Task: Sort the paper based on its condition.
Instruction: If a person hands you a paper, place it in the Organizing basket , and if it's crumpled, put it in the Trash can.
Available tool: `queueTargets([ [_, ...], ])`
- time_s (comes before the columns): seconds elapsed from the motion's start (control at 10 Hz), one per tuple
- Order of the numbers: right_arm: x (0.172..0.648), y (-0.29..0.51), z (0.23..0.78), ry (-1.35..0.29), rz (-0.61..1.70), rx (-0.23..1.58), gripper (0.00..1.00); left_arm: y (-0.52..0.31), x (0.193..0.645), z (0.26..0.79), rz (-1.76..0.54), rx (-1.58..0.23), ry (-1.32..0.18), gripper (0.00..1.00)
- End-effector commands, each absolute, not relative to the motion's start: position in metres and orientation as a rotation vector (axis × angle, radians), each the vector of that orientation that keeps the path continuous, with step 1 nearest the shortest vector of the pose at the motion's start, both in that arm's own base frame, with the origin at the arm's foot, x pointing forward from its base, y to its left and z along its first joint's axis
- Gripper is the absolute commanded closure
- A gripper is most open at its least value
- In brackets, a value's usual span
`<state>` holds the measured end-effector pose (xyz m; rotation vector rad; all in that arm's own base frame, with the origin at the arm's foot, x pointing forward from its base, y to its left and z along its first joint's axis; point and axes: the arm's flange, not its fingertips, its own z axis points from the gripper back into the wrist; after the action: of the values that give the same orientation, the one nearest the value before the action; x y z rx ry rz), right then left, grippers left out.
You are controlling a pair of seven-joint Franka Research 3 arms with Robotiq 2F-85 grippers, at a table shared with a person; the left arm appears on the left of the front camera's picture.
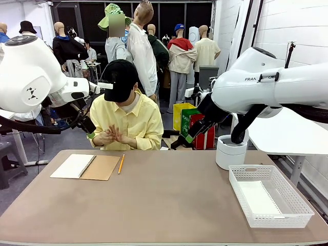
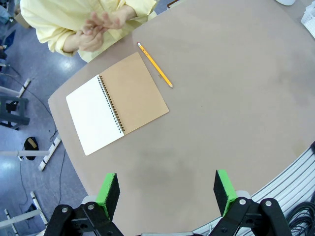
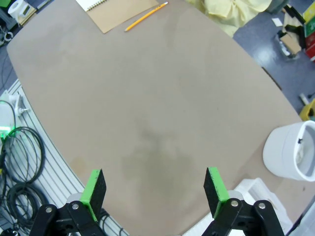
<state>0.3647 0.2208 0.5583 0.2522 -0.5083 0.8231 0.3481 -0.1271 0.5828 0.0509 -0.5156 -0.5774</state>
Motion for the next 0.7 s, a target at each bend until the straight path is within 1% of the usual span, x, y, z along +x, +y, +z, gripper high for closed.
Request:
queueTargets([
  [0.0,0.3648,0.222,0.5597,-0.515,0.808,0.243,0.0,-0.1264,0.3485,0.5831,-0.58,0.049,-0.521,0.0],
  [0.6,0.3648,0.222,0.5597,-0.515,0.808,0.243,0.0,-0.1264,0.3485,0.5831,-0.58,0.049,-0.521,0.0],
])
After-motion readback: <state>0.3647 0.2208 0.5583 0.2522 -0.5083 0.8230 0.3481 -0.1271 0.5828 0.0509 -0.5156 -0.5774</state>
